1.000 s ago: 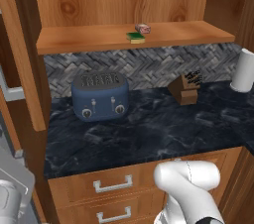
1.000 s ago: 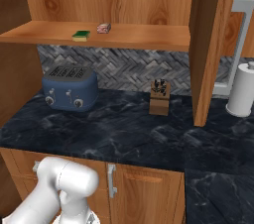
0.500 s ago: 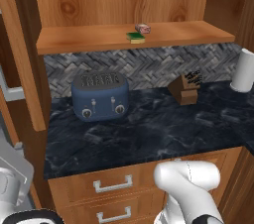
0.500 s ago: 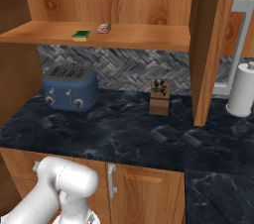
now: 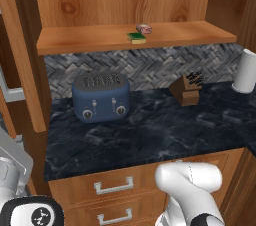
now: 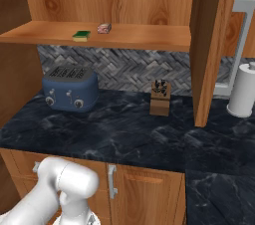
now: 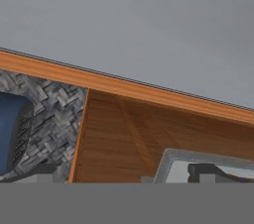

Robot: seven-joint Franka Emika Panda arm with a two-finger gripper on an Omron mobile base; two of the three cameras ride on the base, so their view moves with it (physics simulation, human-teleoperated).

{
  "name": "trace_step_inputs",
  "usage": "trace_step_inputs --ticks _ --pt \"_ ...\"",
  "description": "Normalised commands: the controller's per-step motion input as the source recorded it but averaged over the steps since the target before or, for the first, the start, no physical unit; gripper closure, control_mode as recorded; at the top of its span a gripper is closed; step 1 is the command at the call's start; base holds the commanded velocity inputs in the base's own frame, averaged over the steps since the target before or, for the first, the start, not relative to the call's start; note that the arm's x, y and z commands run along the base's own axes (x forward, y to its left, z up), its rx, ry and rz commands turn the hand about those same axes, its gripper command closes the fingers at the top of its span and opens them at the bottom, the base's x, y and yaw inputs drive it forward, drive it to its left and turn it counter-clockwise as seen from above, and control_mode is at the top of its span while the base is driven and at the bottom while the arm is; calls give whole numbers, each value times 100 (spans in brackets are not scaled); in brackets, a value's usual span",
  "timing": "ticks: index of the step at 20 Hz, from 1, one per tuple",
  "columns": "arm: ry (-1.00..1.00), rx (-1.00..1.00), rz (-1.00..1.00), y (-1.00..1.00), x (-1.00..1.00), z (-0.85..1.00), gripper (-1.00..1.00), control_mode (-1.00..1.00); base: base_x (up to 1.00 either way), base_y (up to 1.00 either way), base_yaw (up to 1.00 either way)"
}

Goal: Pick up the sponge and bar soap from the sink, and place them back in the cabinet, and close the cabinet doors.

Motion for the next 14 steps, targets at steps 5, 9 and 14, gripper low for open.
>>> trace_step_inputs --ticks 5,9,14 --pt "0 0 0 0 22 0 -100 -100 0 0 0" --pt "0 0 0 5 18 0 -100 -100 0 0 0" --pt "0 0 0 9 13 0 -100 -100 0 0 0"
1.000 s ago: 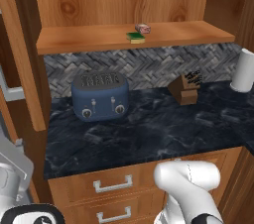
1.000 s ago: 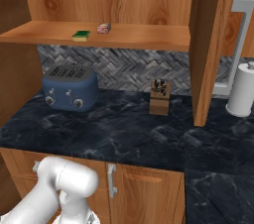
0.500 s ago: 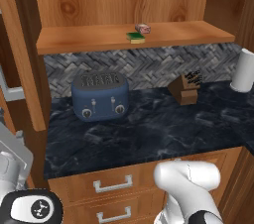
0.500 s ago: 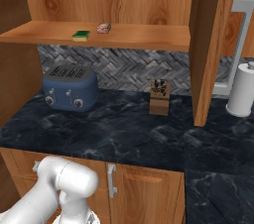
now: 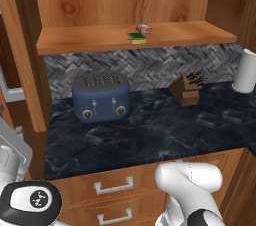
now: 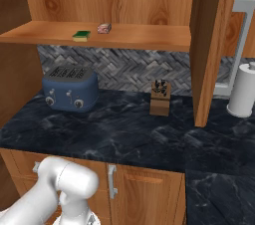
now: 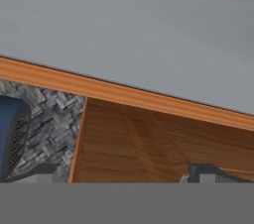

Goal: Pick up the sponge and bar soap from the sink, and place them back in the cabinet, and close the cabinet doors.

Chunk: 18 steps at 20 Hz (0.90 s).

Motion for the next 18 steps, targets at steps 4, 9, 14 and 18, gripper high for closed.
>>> trace_step_inputs --ticks 4,9,14,18 --pt "0 0 0 7 2 0 -100 -100 0 0 0" --pt "0 0 0 0 0 0 -100 -100 0 0 0" --pt "-2 0 0 -5 0 5 -100 -100 0 0 0" --pt "-4 0 0 -19 0 17 -100 -100 0 0 0"
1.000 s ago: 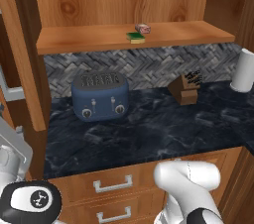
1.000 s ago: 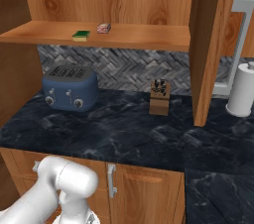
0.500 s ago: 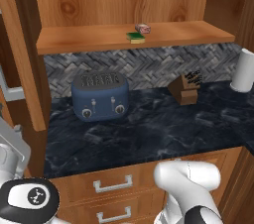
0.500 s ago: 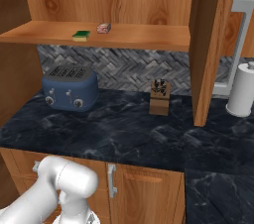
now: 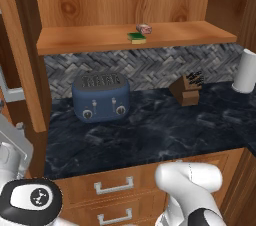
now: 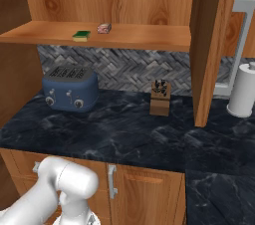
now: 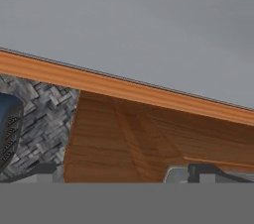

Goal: Pick up the sponge and bar soap from the sink, and place them back in the cabinet, and close the cabinet doors.

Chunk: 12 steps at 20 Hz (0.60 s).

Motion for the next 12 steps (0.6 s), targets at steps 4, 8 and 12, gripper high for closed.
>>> trace_step_inputs --ticks 4,8,12 --pt "-3 0 0 -29 -1 17 -100 -100 0 0 0" --pt "-2 0 0 -36 -5 13 -100 -100 0 0 0" --pt "-3 0 0 -31 -2 9 -100 -100 0 0 0"
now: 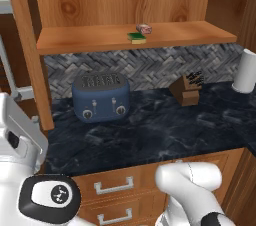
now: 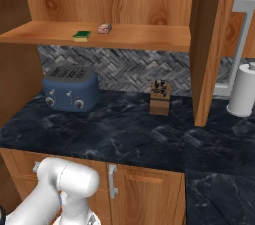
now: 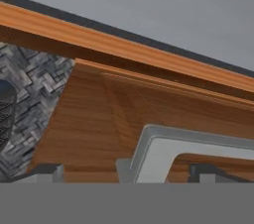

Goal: Pick up the sponge and bar soap from the sink, and place them back in the cabinet, and close the cabinet doors.

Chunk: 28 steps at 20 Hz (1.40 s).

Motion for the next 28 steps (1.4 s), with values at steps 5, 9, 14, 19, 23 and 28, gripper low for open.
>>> trace_step_inputs --ticks 5,9,14,19,23,28 --pt "-4 0 0 -31 -10 10 -100 -100 0 0 0" --pt "-3 1 0 -36 -10 16 -100 -100 0 0 0" --pt "-3 2 0 -46 -5 16 -100 -100 0 0 0" --pt "-1 3 0 -53 -1 17 -100 -100 0 0 0" --pt "0 3 0 -55 -1 16 -100 -100 0 0 0" --pt "0 1 0 -52 0 7 -100 -100 0 0 0"
